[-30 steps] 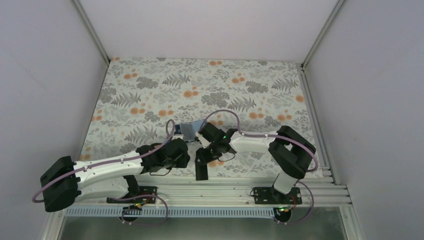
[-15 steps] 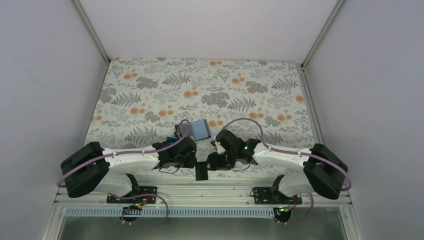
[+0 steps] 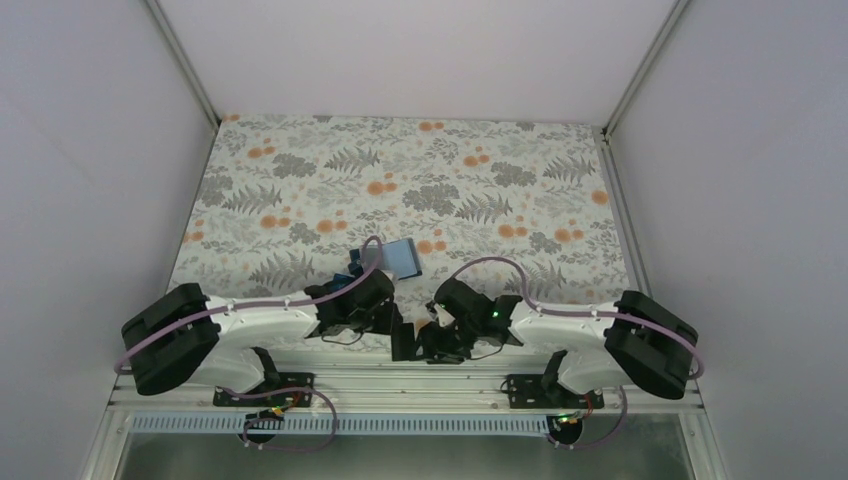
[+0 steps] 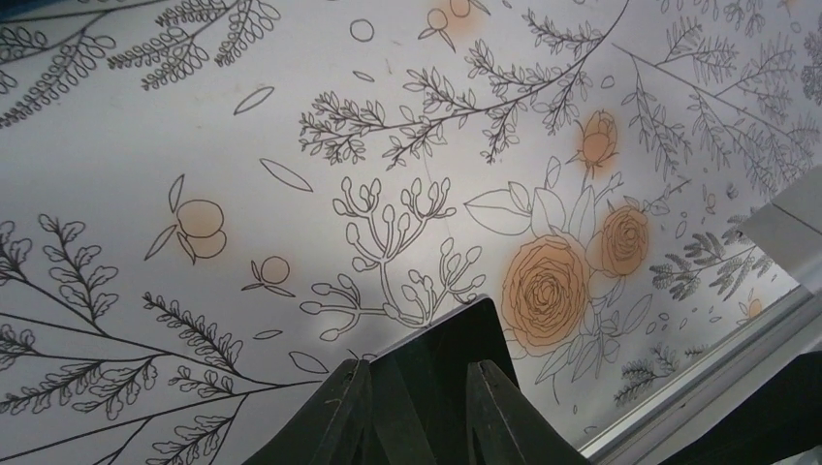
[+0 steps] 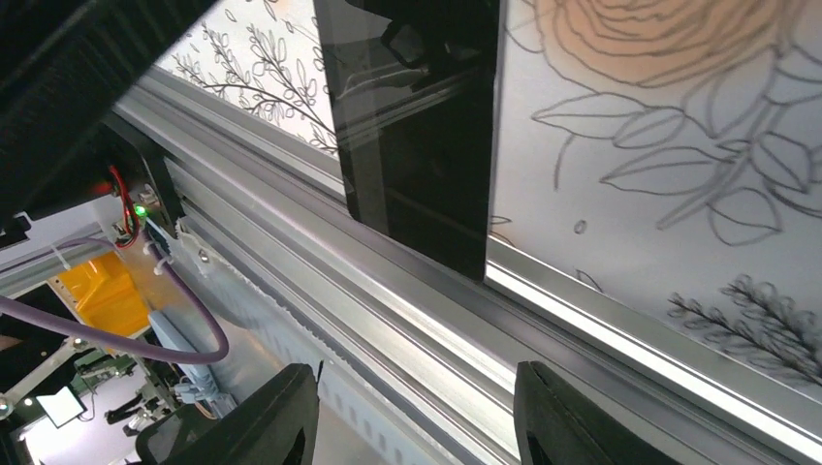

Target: Put the credit cards into the card holder

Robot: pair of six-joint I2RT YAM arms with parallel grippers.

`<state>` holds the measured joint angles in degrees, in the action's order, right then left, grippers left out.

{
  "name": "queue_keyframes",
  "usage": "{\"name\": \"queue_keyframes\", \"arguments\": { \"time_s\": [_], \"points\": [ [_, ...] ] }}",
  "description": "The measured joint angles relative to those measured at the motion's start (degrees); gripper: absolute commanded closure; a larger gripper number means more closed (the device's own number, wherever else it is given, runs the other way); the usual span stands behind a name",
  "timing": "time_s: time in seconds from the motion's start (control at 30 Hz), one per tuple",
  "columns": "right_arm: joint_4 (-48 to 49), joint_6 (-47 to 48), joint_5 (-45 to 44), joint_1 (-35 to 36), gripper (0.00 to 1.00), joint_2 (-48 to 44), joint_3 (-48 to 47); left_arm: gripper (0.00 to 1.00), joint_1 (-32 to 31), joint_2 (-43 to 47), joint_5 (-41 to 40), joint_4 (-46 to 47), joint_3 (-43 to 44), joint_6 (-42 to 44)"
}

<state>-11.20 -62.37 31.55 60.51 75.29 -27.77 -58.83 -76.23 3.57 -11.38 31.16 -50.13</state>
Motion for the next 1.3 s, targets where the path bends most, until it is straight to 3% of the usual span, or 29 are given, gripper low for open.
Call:
{"name": "queue_keyframes", "arguments": {
  "time_s": [0.73, 0.9, 1.2, 1.3],
  "points": [
    [12.9, -5.4, 1.7, 1.4, 0.53, 11.5, 0.7, 0.78, 0.0, -1.0, 4.2, 6.6, -3.8, 0.9],
    [14.7, -5.8, 1.8, 1.5, 0.64, 12.5, 0.7, 0.79, 0.0, -1.3, 4.6, 8.0, -4.8, 0.9],
    [15.8, -6.2, 0.2, 1.3, 0.93, 12.9, 0.5, 0.81, 0.0, -1.3, 4.9, 10.5, -6.0, 0.2],
    [15.8, -5.7, 0.3, 1.2, 0.96, 12.9, 0.3, 0.81, 0.0, -1.2, 4.9, 11.0, -6.2, -0.1]
  ]
}}
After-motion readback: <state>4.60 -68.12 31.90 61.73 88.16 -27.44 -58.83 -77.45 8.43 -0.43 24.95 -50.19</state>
